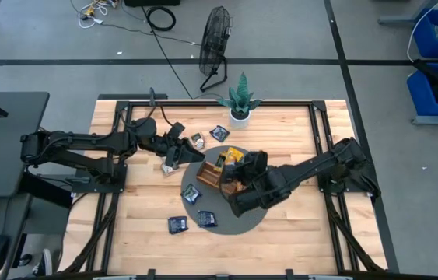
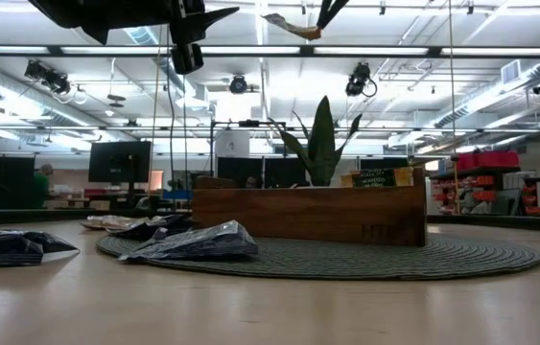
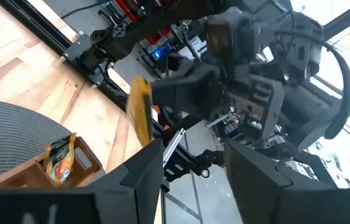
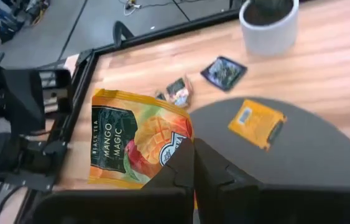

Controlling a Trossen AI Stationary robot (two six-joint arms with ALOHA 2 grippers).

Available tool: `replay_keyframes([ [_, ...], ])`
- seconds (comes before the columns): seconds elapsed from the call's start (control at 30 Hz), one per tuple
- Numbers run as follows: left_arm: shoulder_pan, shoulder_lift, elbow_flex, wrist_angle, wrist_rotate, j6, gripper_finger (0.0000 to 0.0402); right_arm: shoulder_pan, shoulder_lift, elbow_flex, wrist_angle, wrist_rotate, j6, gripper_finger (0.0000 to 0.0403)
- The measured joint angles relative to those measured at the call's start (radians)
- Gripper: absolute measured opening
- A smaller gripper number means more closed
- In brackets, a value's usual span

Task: Pick & Place Tea
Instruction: Put the yellow tea bag into the right section of the wooden organizer

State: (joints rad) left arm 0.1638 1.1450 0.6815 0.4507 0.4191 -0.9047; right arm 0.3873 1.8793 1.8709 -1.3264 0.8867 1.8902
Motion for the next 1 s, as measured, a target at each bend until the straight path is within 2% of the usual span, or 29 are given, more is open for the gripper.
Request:
replay_keyframes([
  [0.37,0.001,0.0,0.0,-0.009,-0.05,0.055,0.0188,-0.072,0.0,0.069,0.131,0.022,-0.228,0.0],
  [0.67,0.001,0.0,0.0,-0.017,-0.06,0.063,0.0186,-0.105,0.0,0.069,0.208,0.012,-0.31,0.0],
  [0.8,0.003,0.0,0.0,-0.025,-0.061,0.058,0.016,-0.105,0.0,0.069,0.227,-0.008,-0.329,0.0],
  [1.0,0.003,0.0,0.0,-0.03,-0.061,0.056,0.0079,-0.103,0.0,0.069,0.252,-0.015,-0.347,0.0],
])
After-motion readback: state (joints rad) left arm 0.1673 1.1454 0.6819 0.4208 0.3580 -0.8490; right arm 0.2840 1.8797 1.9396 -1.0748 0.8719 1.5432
